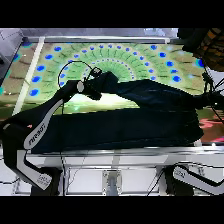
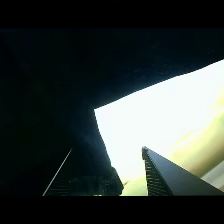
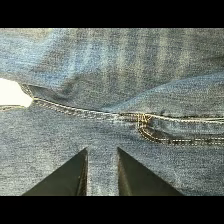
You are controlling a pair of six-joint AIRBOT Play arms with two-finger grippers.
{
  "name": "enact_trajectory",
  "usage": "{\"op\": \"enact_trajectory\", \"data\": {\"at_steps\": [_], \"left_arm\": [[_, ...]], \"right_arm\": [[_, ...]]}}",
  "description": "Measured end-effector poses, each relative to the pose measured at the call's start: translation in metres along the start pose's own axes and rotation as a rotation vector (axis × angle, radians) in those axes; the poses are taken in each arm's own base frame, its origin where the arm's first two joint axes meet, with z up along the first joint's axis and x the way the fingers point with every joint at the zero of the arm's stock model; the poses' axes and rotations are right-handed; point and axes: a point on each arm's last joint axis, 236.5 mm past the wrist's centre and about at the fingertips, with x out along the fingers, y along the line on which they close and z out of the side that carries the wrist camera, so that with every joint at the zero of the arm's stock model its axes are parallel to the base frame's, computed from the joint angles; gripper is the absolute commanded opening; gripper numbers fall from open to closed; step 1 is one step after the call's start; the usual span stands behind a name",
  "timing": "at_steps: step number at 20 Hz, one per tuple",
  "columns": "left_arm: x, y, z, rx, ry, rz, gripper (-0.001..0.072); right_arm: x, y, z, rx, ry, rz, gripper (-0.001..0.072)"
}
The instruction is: Fold the clothes and pants, and hang the long-sleeved shirts on hangers.
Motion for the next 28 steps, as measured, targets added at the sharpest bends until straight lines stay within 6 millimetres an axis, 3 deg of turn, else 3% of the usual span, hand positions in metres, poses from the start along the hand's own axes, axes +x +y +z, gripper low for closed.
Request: {"op": "enact_trajectory", "data": {"at_steps": [5,8,9,10,15,19,23,25,28], "left_arm": [[0.005,0.006,-0.021,-0.005,0.089,0.036,0.0451],[0.008,0.007,-0.031,0.000,0.128,0.050,0.0248],[0.010,0.006,-0.033,0.000,0.139,0.051,0.0117],[0.012,0.004,-0.037,0.004,0.151,0.049,0.0031],[0.008,0.012,-0.040,0.008,0.180,0.078,0.0028],[-0.052,0.067,-0.006,-0.023,0.115,0.230,0.0027],[-0.153,0.120,0.015,-0.110,0.063,0.368,0.0027],[-0.203,0.132,0.011,-0.158,0.073,0.410,0.0027],[-0.274,0.129,0.010,-0.210,0.053,0.449,0.0027]], "right_arm": [[0.000,-0.001,0.000,-0.002,-0.001,-0.004,0.0211],[0.000,-0.001,0.001,-0.002,-0.003,-0.005,0.0211],[0.000,-0.001,0.001,-0.002,-0.004,-0.005,0.0212],[0.000,-0.001,0.001,-0.001,-0.005,-0.005,0.0211],[0.000,-0.001,0.001,-0.001,-0.006,-0.006,0.0211],[0.000,-0.001,0.001,-0.001,-0.005,-0.005,0.0211],[0.000,0.000,0.000,-0.001,0.002,-0.002,0.0211],[0.000,0.000,-0.002,-0.001,0.008,0.000,0.0210],[0.000,0.001,-0.005,-0.001,0.020,0.004,0.0211]]}}
